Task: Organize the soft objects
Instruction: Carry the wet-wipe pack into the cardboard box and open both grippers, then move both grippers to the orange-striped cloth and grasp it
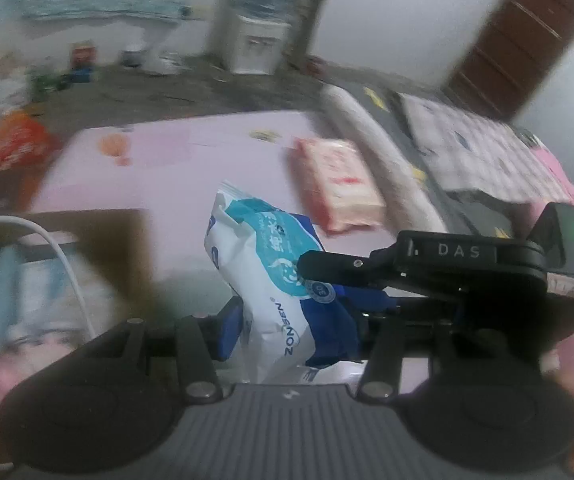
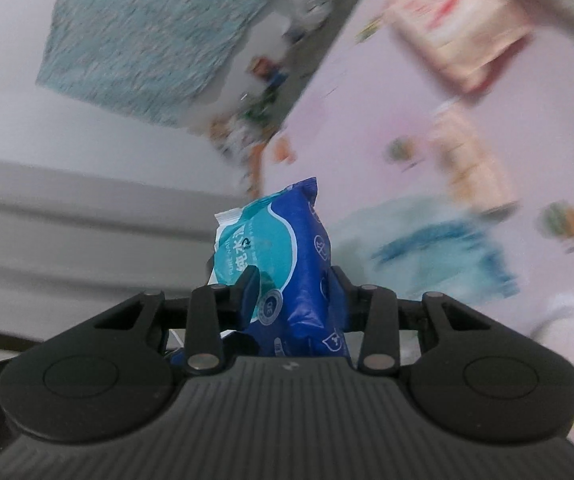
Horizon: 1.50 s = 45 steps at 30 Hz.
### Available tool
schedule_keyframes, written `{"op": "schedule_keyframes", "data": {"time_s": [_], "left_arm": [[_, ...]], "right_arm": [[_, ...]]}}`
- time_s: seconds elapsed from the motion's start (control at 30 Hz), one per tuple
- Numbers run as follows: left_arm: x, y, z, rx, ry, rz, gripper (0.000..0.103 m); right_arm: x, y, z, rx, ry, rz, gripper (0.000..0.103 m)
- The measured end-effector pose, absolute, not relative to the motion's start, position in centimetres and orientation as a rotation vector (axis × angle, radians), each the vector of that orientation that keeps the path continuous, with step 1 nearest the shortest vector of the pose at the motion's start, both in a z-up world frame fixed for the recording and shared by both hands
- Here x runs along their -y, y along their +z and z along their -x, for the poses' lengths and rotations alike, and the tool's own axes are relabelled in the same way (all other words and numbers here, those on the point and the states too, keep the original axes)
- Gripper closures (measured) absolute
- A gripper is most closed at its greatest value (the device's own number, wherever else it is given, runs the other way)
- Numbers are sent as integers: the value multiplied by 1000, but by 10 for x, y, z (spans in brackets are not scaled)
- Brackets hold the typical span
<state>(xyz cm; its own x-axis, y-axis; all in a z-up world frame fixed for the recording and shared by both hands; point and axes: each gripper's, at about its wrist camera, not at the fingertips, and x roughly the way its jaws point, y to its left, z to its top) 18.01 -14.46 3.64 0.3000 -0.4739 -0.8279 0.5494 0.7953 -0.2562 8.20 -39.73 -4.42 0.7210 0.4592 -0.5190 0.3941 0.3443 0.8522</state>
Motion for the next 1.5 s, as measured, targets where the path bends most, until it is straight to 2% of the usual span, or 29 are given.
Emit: {"op": "schedule_keyframes", "data": {"time_s": [0.2,0.43,0.67,0.93,1.0,1.13,1.27,1.33,1.5], "left_arm": [[64,24,-205,-1064,-583,-10,53],[8,-54,-233,-1251,-508,99,49],[-17,-74,-230,-1294,-510,103,49],[-9,-73,-227,-1257,-494,26,48],[-10,-65,-224,-1231,-481,33,45],[-1,-41,-220,-1151,-471,50,33],[24,-13,-212,-1071,-474,34,29],[40,-1,-209,-1038,-483,25,23],[97,15,-202,-985,-536,-20,21]], "right_arm": [[311,-30,-138,-883,150,-1165,67],[242,-33,-166,-1032,121,-894,66],[242,-35,-154,-1047,99,-925,66],[260,-39,-156,-992,70,-958,65],[266,-39,-153,-981,71,-974,63],[281,-40,-144,-949,71,-1009,44],[304,-40,-129,-909,60,-1056,29],[321,-40,-120,-888,44,-1072,27],[379,-37,-96,-834,-30,-1092,22]]}}
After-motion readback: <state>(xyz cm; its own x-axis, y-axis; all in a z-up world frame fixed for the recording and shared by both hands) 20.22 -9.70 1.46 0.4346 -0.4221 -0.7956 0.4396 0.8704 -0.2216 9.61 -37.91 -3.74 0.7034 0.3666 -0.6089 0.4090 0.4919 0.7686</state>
